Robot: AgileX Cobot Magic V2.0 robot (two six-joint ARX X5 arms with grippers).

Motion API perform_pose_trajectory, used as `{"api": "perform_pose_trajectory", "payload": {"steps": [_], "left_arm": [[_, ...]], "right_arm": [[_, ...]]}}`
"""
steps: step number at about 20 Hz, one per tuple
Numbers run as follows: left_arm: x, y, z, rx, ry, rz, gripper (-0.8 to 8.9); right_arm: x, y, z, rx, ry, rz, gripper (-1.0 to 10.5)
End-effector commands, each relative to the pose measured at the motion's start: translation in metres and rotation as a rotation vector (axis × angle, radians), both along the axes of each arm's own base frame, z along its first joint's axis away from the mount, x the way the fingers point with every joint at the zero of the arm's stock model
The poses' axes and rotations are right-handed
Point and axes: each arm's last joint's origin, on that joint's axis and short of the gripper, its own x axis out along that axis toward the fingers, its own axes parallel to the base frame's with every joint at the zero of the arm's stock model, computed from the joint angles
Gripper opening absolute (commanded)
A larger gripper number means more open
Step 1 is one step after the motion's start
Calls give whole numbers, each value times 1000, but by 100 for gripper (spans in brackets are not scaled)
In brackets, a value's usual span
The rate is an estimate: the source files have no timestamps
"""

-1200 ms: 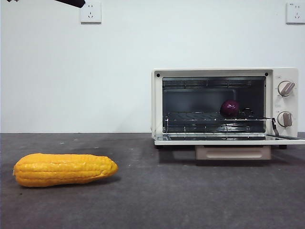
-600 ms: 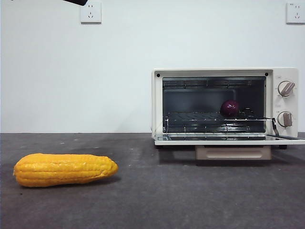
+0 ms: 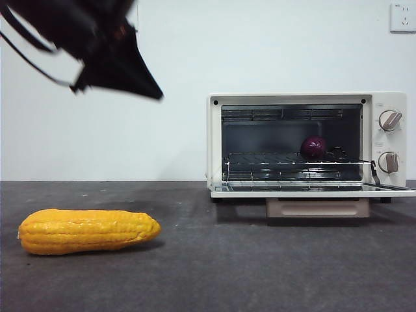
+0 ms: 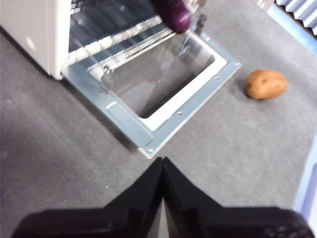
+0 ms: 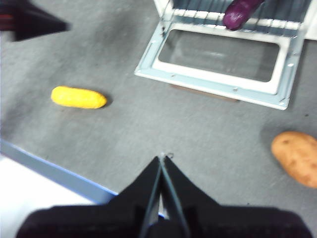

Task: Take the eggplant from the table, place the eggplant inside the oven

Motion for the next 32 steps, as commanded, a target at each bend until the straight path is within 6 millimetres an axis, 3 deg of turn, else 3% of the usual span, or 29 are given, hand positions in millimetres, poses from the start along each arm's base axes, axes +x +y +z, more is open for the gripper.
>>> {"api": "perform_pose_trajectory", "payload": {"steps": [1,5,10,25,32], "left_arm": [[17,-5,-29,7,87,22,-7],[38,-13,-71,-7,182,33,-7],[54,-21,-102,-81,243,57,-7],[52,-58,-135,-98,287,15,-8],[54,-64,-132,-133,258,13,-8]], "right_arm": [[-7,-1,1,4,-23,14,-11],[-19,-4,3,14,-57,11,-11],[-33,-7,3,20,-63,6,-11],[-36,-7,3,18,-80,12,-11],[-36,-7,3,17,-80,12,-11]]}}
